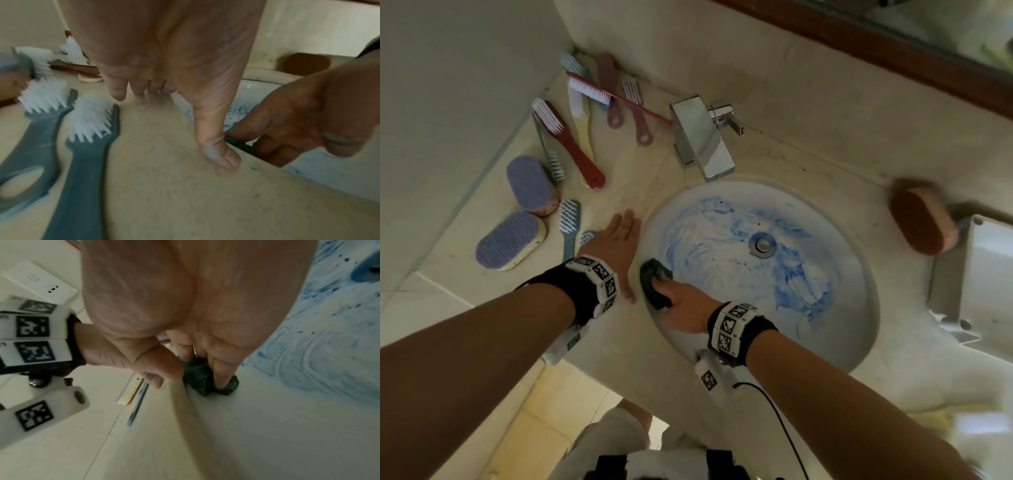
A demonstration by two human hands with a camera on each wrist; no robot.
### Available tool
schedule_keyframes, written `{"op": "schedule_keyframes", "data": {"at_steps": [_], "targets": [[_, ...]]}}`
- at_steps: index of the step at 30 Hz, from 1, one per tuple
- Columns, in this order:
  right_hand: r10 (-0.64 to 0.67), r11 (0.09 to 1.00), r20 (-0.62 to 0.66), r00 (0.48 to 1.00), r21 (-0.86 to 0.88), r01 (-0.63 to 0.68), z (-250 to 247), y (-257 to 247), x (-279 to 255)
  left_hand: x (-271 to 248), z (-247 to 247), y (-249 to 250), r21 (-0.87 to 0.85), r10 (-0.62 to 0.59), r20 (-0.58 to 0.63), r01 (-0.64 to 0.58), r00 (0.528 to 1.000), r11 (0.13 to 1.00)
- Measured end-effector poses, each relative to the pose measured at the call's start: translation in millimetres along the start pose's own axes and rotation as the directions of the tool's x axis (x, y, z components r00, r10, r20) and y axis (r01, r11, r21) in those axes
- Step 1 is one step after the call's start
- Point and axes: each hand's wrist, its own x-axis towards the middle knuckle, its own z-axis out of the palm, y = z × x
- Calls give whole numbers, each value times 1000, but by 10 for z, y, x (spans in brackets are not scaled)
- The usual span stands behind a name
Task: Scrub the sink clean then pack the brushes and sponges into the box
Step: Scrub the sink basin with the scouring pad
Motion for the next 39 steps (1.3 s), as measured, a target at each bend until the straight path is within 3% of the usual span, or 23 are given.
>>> {"op": "schedule_keyframes", "data": {"at_steps": [9, 15, 17, 23, 30, 34, 37, 39], "targets": [[71, 962, -156, 985, 272, -26, -360, -66, 341, 31, -53, 62, 26, -16, 27, 15, 999, 1000], [1, 986, -49, 999, 164, 7, -59, -6, 179, 66, -44, 13, -32, -4, 53, 6, 999, 999], [-11, 987, -82, 997, 158, 23, -92, -76, 209, 68, -43, 7, -43, 4, 50, -2, 999, 999], [153, 894, -194, 969, 445, -52, -470, -157, 432, 72, -28, -5, -61, 21, 25, -20, 999, 998], [43, 944, -102, 994, 329, -7, -68, -87, 233, 69, -14, -20, -71, 30, 9, -29, 1000, 997], [85, 951, -193, 978, 307, -22, -296, -239, 405, 67, -20, -17, -80, 26, 3, -26, 1000, 996], [200, 849, -260, 945, 527, -35, -530, -248, 526, 76, -28, -20, -96, 29, -5, -30, 1000, 995], [219, 821, -259, 941, 570, -34, -526, -207, 534, 81, -32, -23, -105, 36, -6, -36, 999, 994]]}}
